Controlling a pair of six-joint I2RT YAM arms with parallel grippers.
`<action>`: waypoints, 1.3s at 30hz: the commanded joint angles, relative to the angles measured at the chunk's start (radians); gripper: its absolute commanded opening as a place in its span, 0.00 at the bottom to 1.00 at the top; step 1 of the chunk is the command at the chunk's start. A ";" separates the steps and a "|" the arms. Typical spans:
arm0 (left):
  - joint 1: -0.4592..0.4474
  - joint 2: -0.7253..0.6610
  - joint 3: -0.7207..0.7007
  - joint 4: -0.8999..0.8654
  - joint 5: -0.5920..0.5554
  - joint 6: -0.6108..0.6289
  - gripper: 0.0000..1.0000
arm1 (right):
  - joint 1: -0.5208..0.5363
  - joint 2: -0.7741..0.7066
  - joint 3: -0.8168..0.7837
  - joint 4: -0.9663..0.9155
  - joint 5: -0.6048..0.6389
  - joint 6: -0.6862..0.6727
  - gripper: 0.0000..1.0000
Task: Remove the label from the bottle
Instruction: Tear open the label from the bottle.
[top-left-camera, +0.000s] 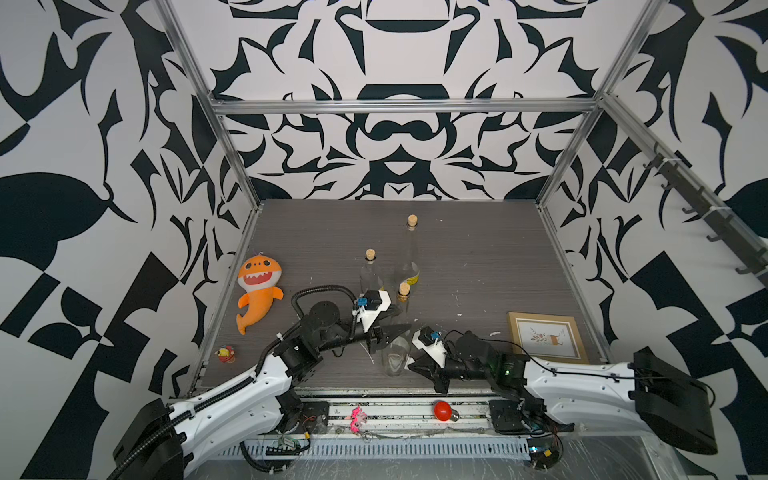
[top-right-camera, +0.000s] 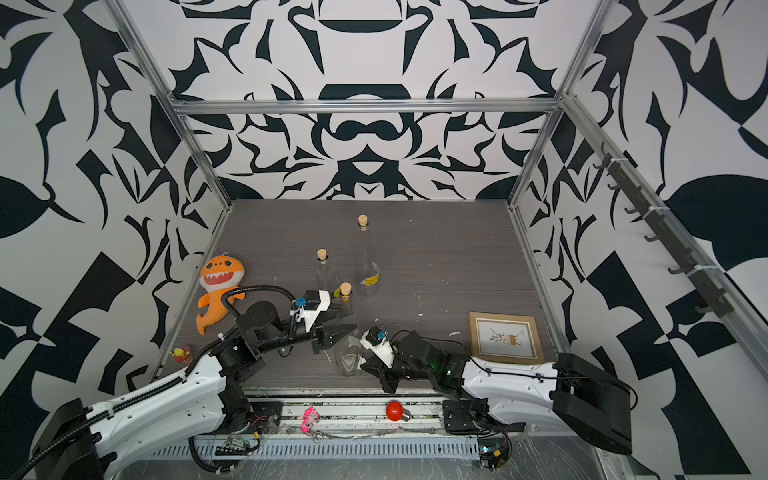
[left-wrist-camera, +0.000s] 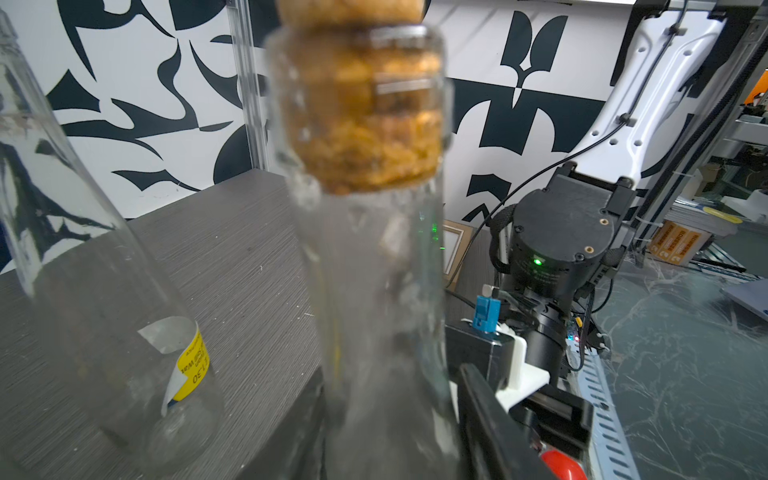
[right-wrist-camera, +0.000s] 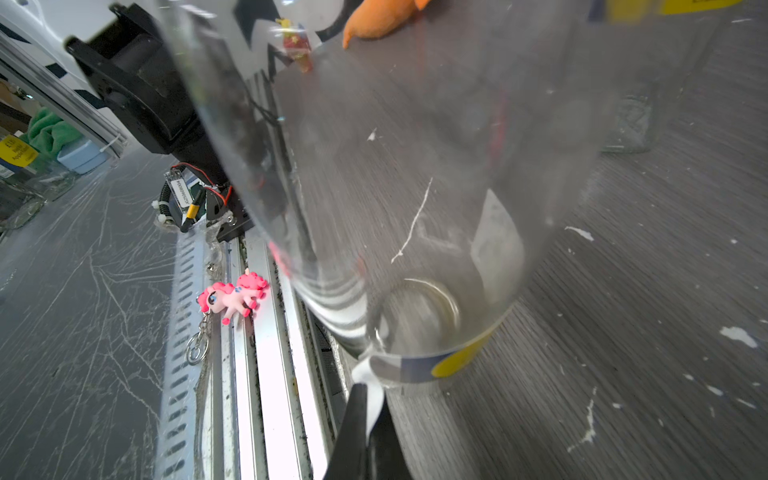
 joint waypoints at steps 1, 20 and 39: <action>0.003 -0.019 -0.007 -0.018 -0.050 -0.011 0.57 | 0.017 0.006 0.052 0.054 0.011 -0.029 0.00; 0.003 -0.100 0.105 -0.151 -0.180 0.003 0.99 | 0.067 0.091 0.102 0.038 0.042 -0.070 0.00; 0.003 -0.046 0.218 -0.163 -0.096 -0.021 0.24 | 0.086 0.120 0.102 0.048 0.060 -0.070 0.00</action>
